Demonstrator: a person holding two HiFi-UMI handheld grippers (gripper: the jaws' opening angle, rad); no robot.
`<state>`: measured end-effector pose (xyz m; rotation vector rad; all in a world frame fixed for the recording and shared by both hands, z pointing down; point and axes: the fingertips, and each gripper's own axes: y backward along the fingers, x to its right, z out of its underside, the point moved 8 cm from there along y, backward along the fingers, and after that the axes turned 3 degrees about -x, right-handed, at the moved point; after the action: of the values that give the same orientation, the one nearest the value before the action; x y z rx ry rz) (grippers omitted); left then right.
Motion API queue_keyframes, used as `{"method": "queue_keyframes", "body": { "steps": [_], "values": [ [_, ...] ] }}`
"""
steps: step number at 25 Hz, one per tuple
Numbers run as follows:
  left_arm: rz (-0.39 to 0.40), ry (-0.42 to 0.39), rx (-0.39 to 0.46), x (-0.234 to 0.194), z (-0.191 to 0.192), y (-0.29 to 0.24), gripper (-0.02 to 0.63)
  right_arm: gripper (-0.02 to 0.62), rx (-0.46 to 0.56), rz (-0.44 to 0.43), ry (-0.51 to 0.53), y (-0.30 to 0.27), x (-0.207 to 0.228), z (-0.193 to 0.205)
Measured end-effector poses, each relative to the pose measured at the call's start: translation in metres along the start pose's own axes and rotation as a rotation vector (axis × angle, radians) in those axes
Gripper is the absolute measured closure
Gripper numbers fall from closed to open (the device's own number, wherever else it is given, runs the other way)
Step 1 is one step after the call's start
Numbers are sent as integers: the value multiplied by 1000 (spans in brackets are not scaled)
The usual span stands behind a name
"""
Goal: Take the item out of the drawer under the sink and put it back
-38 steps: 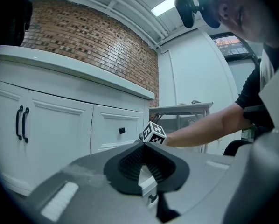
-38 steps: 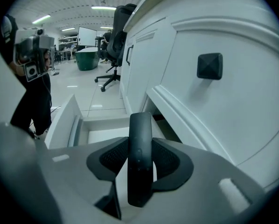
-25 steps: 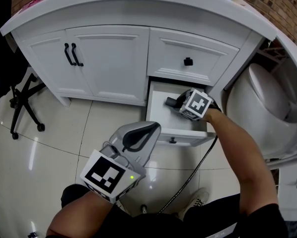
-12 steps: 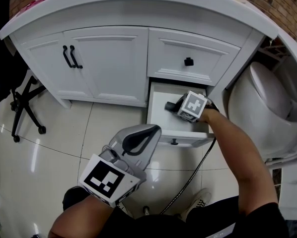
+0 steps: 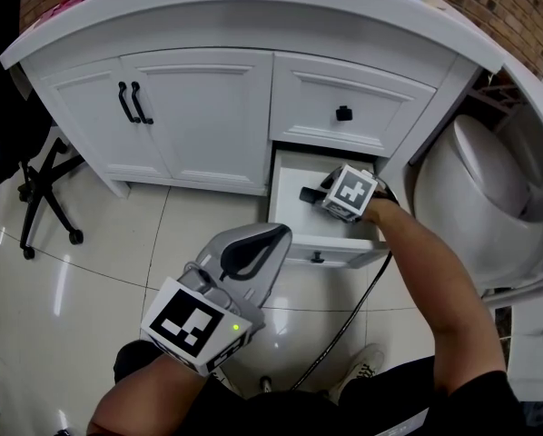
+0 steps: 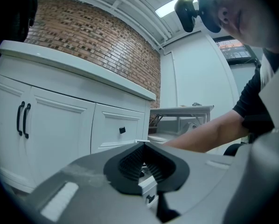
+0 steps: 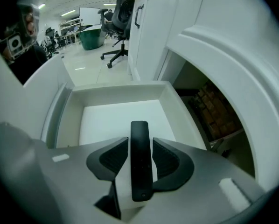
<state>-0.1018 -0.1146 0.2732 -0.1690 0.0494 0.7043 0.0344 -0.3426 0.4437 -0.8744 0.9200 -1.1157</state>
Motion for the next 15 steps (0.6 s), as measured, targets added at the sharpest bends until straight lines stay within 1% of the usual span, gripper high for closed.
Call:
{"method": "queue_keyframes", "body": {
  "steps": [3,4,6,7,10,11,13,15],
  "values": [
    [1,-10,-1,1,0,2,600,436,-19,48,-40,11,2,7],
    [1,-12,-2,1,1,2,600,456,-13,67,-47,16,2,8],
    [-2,-14,-7,2,3,3,600,555,21,101,-44,27,1,8],
    [-5,-17,-7,2,2,3,600,588,38,115,-47,33,0,8],
    [-3,-31,2,2,0,3,600,588,62,175,-67,56,-2,10],
    [-3,-32,4,2,-1,4,600,588,84,196,-65,65,-4,9],
    [1,-27,2,3,0,4,600,588,155,232,-83,84,-9,6],
    [9,-28,0,5,0,5,601,588,252,258,-121,108,-17,3]
  ]
}}
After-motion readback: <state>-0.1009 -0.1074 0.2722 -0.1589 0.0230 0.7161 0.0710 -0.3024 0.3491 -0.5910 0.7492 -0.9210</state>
